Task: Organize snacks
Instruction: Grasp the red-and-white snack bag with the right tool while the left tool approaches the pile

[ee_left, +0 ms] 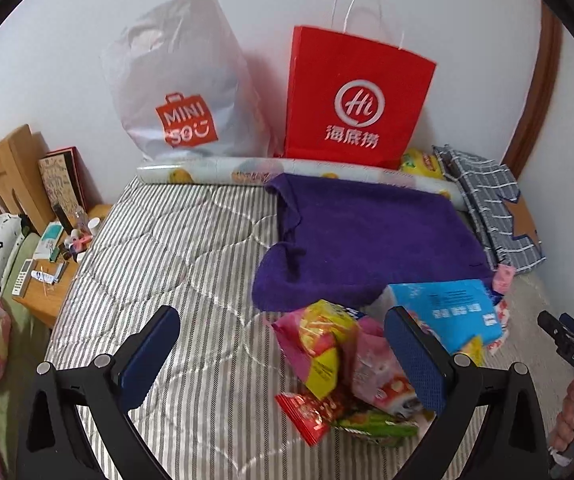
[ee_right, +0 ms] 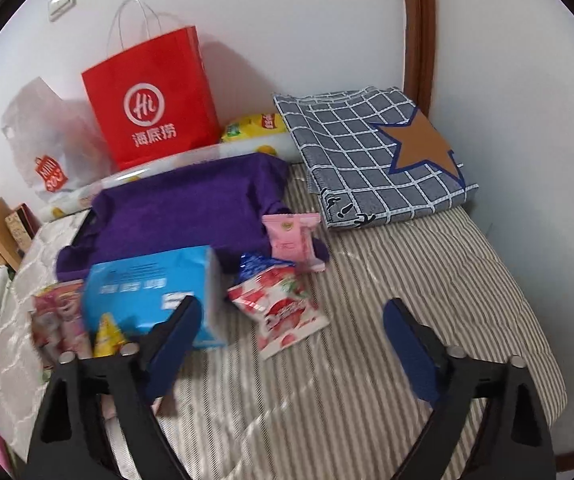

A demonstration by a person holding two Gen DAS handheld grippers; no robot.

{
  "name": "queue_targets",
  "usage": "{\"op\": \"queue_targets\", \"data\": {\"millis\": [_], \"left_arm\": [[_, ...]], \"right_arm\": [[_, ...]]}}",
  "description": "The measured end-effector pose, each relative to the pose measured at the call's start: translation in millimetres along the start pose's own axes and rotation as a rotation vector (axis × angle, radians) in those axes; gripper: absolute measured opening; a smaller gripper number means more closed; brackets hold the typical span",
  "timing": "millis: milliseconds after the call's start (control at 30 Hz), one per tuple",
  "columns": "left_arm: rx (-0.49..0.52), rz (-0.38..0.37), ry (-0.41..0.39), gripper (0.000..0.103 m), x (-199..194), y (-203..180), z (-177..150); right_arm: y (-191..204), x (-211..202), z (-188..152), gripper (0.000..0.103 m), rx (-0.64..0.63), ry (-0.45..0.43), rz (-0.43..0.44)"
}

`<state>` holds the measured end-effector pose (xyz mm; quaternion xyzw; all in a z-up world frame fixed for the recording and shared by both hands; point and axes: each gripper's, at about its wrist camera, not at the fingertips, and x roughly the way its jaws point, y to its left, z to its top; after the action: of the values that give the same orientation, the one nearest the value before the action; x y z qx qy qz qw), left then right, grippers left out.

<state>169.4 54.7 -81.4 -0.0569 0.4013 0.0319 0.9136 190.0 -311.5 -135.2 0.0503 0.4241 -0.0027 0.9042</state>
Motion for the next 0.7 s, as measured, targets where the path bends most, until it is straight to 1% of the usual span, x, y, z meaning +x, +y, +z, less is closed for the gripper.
{"op": "queue_targets", "data": {"millis": [67, 200, 267, 333, 533, 633, 700], "left_arm": [[-0.009, 0.007, 0.013, 0.102, 9, 3, 1], [-0.029, 0.011, 0.042, 0.102, 28, 13, 3], [-0.034, 0.020, 0.061, 0.102, 38, 17, 3], [-0.038, 0.027, 0.077, 0.102, 46, 20, 2], [-0.043, 0.020, 0.099, 0.102, 59, 27, 1], [-0.038, 0.014, 0.102, 0.102, 61, 28, -2], [-0.036, 0.009, 0.105, 0.102, 61, 29, -3]], "right_arm": [[-2, 17, 2, 0.083, -0.005, 0.025, 0.016], [-3, 45, 1, 0.081, -0.020, 0.046, 0.046], [-1, 54, -2, 0.079, -0.015, 0.052, 0.064], [3, 64, -5, 0.078, -0.038, 0.071, 0.089], [15, 81, -10, 0.076, -0.122, 0.080, 0.085], [19, 92, -10, 0.076, -0.147, 0.100, 0.072], [19, 97, -11, 0.072, -0.153, 0.113, 0.077]]}}
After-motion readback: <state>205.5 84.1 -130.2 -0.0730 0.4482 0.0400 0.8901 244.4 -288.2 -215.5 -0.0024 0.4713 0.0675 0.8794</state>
